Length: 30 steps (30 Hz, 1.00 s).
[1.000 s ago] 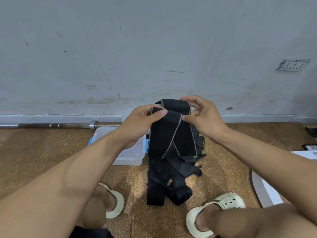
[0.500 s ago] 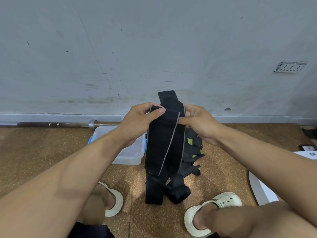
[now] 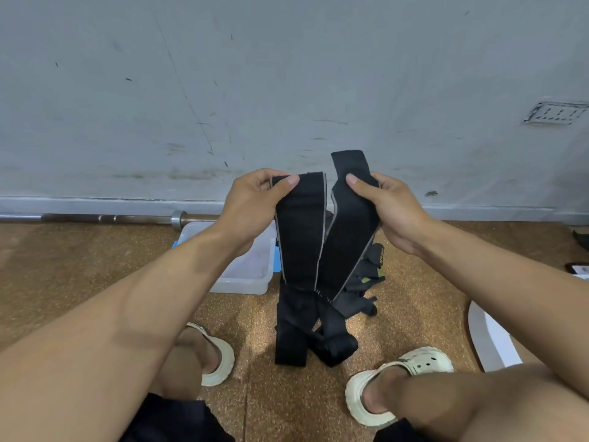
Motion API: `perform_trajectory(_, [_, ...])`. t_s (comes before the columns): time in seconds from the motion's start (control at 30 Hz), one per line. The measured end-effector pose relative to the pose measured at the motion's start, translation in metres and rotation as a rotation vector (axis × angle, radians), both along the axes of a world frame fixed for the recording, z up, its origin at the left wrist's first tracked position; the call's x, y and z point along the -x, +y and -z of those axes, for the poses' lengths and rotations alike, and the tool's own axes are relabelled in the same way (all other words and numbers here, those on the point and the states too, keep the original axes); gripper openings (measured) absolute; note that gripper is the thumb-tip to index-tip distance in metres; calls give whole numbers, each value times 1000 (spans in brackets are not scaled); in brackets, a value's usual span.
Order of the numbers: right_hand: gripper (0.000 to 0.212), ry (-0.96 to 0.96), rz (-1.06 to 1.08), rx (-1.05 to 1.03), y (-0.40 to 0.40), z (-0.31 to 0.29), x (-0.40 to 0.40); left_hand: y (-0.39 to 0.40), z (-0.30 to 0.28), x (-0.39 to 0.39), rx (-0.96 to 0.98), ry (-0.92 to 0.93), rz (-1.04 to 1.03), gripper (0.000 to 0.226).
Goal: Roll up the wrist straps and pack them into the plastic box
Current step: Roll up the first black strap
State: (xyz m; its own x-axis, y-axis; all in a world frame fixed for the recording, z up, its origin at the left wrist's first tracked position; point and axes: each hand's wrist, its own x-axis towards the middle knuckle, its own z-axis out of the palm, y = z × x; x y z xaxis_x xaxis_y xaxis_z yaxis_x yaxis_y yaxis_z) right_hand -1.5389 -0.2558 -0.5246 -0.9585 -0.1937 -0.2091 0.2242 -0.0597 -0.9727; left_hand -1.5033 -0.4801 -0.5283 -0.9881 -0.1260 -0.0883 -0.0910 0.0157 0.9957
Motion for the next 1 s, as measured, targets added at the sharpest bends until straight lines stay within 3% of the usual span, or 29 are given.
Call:
perform_trajectory(0.33, [24, 59, -184, 4, -8, -2, -9, -2, -1, -2, -11, 15, 2, 15])
perform_trajectory(0.47, [31, 118, -121, -90, -14, 1, -12, 0, -4, -4, 17, 33, 48, 18])
perform_trajectory(0.6, [34, 135, -113, -50, -13, -2, -10, -1, -2, -3, -20, 21, 69, 13])
perform_trajectory(0.77, [35, 123, -146, 9, -17, -1, -10, 3, -2, -4, 93, -3, 92, 11])
perform_trajectory(1.0, [35, 88, -46, 110, -18, -8, -6, 1, 1, -6, 120, -121, 293, 32])
